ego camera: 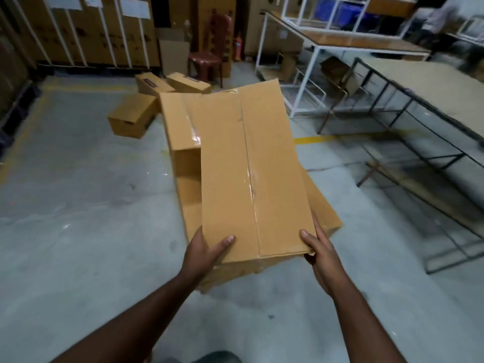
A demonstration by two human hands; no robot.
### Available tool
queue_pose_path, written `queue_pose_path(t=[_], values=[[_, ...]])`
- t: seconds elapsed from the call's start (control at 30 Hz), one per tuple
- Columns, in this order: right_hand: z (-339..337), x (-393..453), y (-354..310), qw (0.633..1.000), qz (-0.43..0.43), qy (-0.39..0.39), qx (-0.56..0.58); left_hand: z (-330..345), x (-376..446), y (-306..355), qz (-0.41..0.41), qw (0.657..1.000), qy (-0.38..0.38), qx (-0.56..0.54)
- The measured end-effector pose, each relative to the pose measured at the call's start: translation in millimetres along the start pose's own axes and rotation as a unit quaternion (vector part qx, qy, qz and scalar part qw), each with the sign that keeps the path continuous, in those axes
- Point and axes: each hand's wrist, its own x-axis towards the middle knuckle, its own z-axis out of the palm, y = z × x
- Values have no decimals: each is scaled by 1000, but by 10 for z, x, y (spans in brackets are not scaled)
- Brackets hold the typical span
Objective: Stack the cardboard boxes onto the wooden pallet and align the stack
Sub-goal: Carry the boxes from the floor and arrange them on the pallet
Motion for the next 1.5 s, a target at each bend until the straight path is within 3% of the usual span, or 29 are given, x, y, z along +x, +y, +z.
queue_pose_path(t=[0.13,0.37,0.77,1.13,1.5], values=[[-936,3,-113,999,23,24,-6,915,-15,237,-8,1000,-12,8],[-1999,673,-207,999,13,42,-14,2047,278,481,-15,1000,-16,10],[-3457,2726,-684,998,24,-10,-61,3835,1996,742,-48,999,7,23],[-4144,4406,-946,993,81,-78,-21,4652,3061,1211,-104,993,53,22],[-4596,5925,-1392,979,107,-176,-10,5549,3843,1669,-123,978,166,26]])
